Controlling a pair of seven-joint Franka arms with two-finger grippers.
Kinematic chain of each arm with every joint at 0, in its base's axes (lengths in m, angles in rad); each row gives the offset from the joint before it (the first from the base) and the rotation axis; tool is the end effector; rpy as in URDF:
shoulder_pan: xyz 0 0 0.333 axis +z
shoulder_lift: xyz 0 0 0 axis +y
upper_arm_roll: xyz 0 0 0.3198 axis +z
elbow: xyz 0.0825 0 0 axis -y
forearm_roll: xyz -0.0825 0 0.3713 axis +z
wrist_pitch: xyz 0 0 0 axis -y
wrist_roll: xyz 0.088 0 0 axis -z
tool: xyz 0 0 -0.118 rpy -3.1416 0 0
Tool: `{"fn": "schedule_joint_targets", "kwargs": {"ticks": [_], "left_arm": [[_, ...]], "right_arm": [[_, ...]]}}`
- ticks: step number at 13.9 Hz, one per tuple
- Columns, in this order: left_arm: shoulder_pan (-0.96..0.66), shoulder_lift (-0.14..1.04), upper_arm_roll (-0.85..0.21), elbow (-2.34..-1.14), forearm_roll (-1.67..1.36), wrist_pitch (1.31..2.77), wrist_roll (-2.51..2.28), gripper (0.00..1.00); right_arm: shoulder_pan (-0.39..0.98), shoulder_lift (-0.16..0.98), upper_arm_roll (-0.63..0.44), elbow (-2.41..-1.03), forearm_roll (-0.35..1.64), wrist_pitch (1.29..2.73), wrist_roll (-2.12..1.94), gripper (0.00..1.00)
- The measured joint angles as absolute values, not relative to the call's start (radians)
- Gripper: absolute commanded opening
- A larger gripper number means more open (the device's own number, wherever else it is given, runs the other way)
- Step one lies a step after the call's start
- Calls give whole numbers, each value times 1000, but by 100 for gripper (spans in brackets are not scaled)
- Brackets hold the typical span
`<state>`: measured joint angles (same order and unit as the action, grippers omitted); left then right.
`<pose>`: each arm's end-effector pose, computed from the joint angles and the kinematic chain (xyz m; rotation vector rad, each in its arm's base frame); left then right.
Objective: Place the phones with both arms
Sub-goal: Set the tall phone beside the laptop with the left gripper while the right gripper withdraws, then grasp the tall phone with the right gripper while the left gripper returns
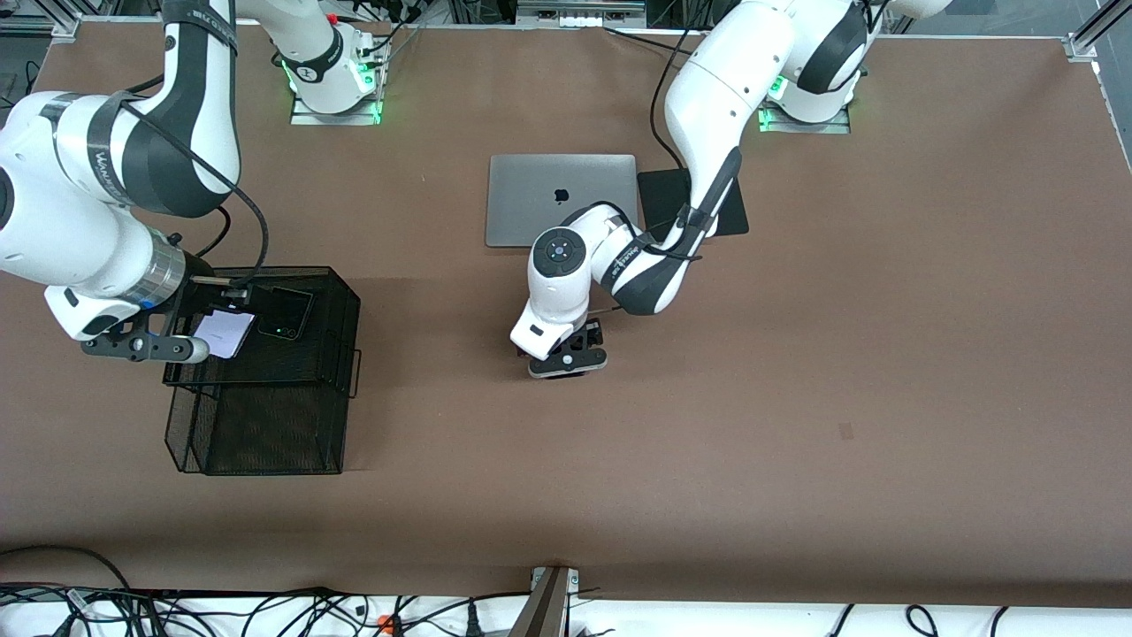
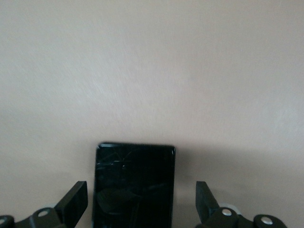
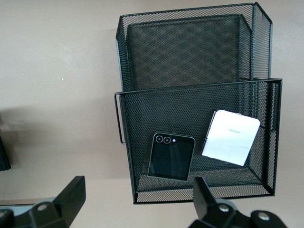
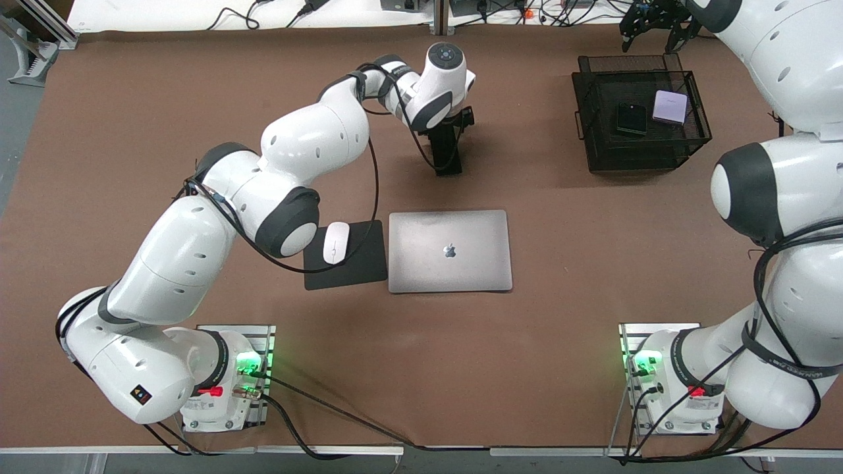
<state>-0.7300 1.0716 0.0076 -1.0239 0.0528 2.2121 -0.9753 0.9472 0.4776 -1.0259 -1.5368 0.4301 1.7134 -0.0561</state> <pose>0.5883 -0.5184 0.1922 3.0639 0.3375 0.1774 0.6251 0.0906 0.4704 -3.1165 0.0975 0.1017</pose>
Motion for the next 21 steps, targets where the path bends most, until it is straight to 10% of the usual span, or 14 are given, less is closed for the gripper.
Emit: {"fn": "schedule_joint_targets", "kwargs": {"ticks": [9,21], "left_arm": [[-451,964,19,-980,53,1814,-758,100],[-14,732,49,-975,79,1483,-195,100]], "right_arm": [[1086,494,-809,-1513,479,1850,135,100],[1091,847,-488,-1416,514,2263,376,100]]}}
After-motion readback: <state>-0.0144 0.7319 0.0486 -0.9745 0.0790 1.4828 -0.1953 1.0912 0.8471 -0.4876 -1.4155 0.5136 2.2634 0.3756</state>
